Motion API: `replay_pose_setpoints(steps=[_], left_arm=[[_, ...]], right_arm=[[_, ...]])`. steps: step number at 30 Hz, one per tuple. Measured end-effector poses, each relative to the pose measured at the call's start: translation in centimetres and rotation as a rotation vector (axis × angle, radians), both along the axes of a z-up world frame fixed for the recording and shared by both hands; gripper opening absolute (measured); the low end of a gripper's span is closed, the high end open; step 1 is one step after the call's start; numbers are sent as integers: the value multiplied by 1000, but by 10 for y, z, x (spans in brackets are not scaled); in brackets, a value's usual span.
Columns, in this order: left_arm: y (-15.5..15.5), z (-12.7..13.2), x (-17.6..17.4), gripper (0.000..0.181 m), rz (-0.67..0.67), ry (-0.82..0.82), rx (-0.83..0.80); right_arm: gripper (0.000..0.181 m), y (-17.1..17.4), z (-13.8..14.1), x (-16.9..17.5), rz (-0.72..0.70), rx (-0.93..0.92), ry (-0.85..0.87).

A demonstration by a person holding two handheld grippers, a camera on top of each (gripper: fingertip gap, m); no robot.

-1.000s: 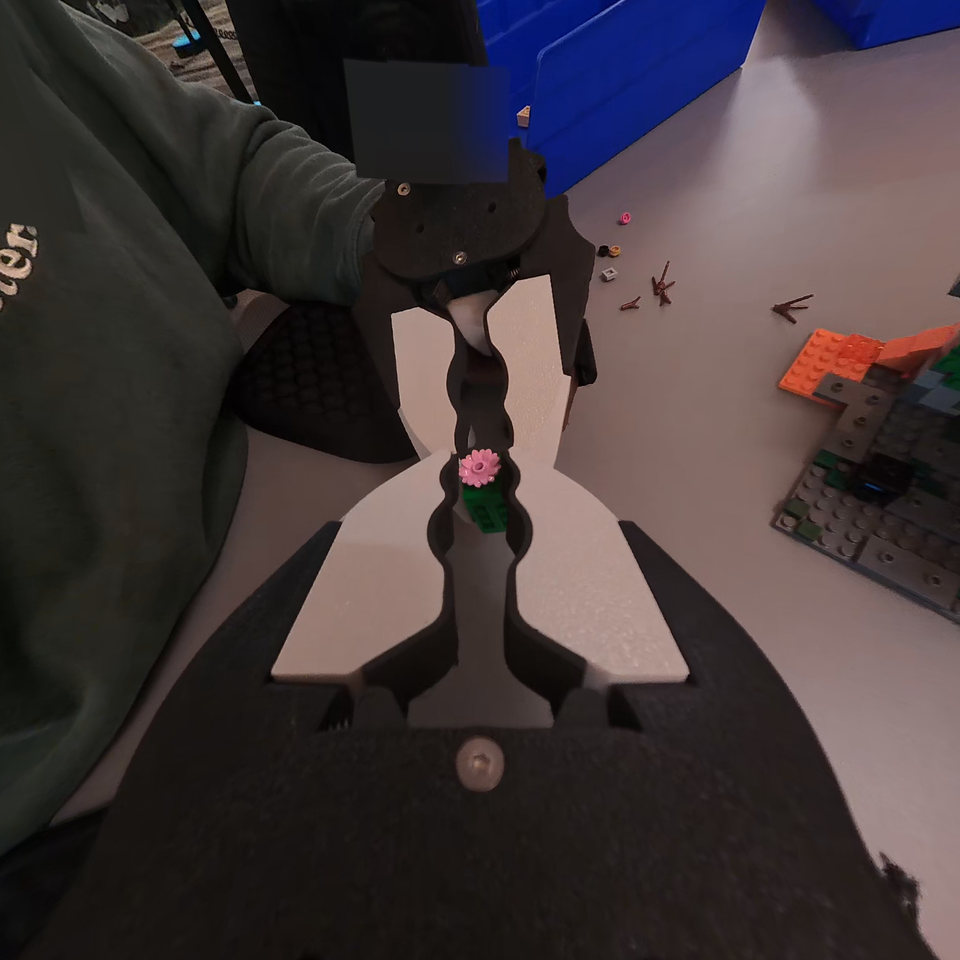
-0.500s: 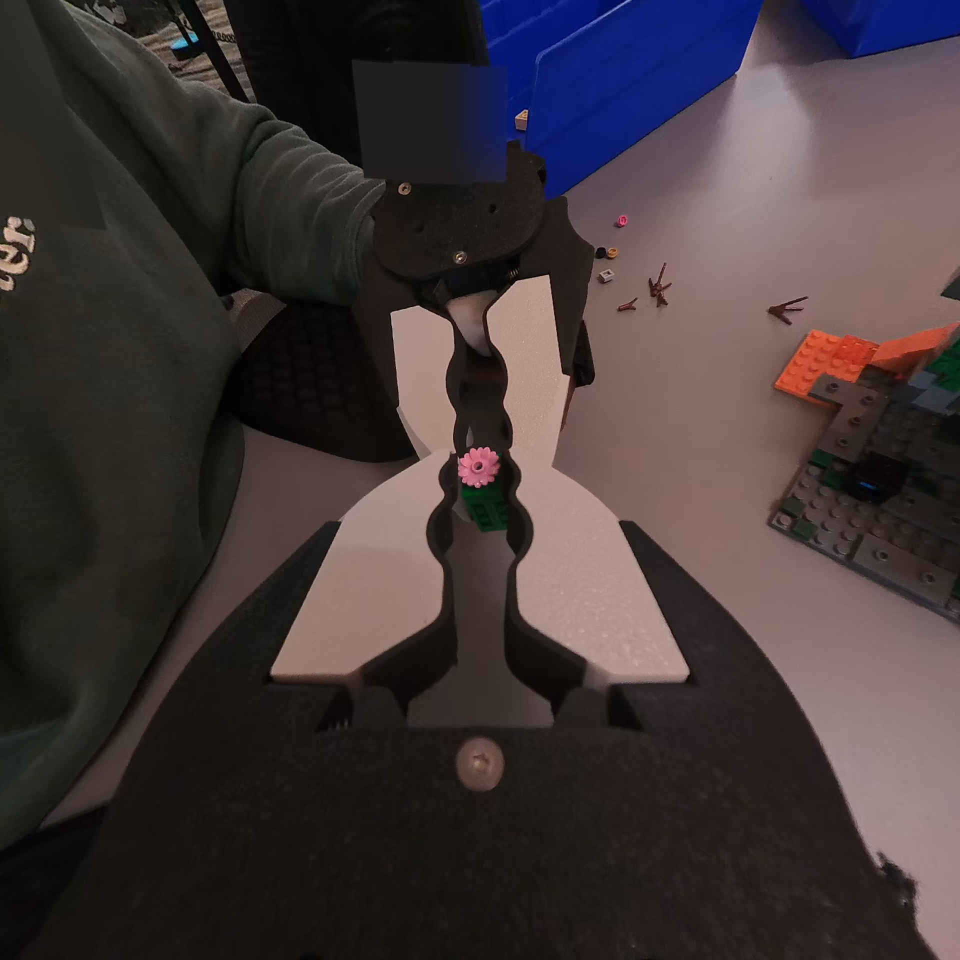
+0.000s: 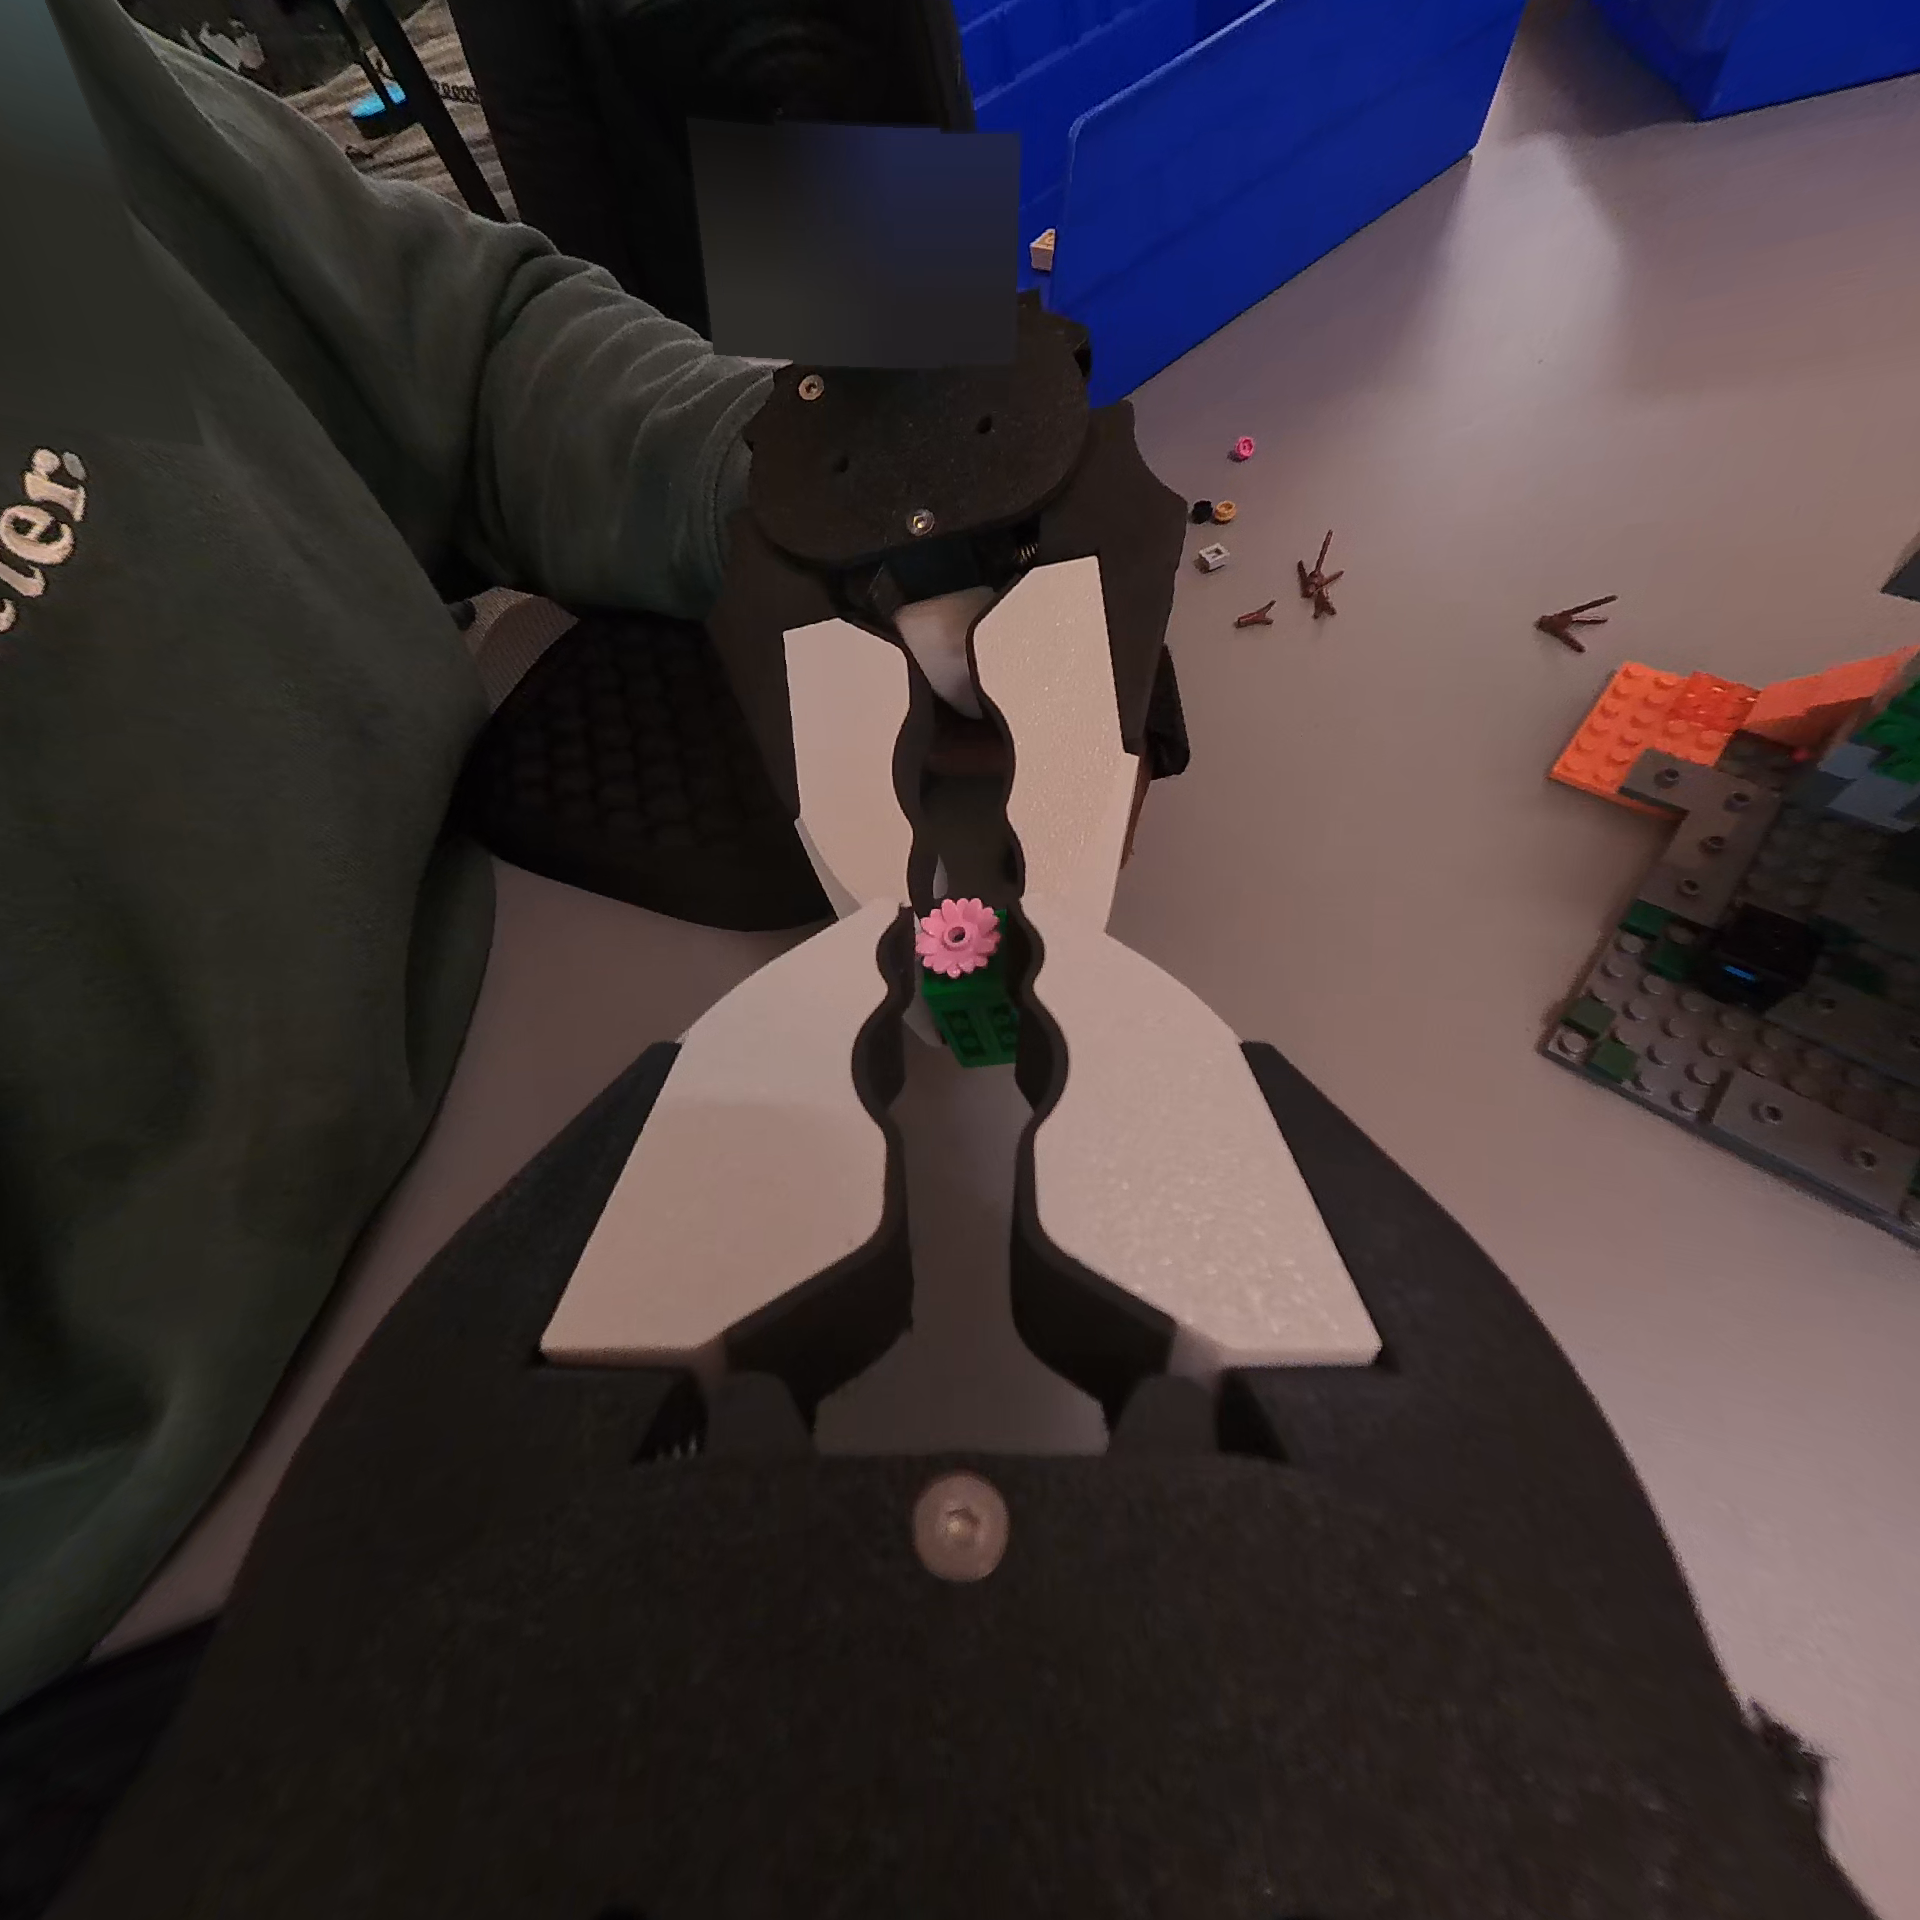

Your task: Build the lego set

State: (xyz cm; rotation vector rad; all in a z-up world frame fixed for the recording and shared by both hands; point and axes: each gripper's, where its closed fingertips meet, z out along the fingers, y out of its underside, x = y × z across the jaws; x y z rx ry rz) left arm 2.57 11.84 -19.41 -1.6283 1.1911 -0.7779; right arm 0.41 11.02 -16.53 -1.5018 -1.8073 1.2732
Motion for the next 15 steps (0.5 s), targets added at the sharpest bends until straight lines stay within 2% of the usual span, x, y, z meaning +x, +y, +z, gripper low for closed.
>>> replay_pose_setpoints(steps=[11,15], left_arm=[[0,0,0,17,-1,1,1],[0,0,0,17,0,1,0]], right_arm=[[18,1,3,0,-4,-17,6],[25,5,8,2,-37,-107,-4]])
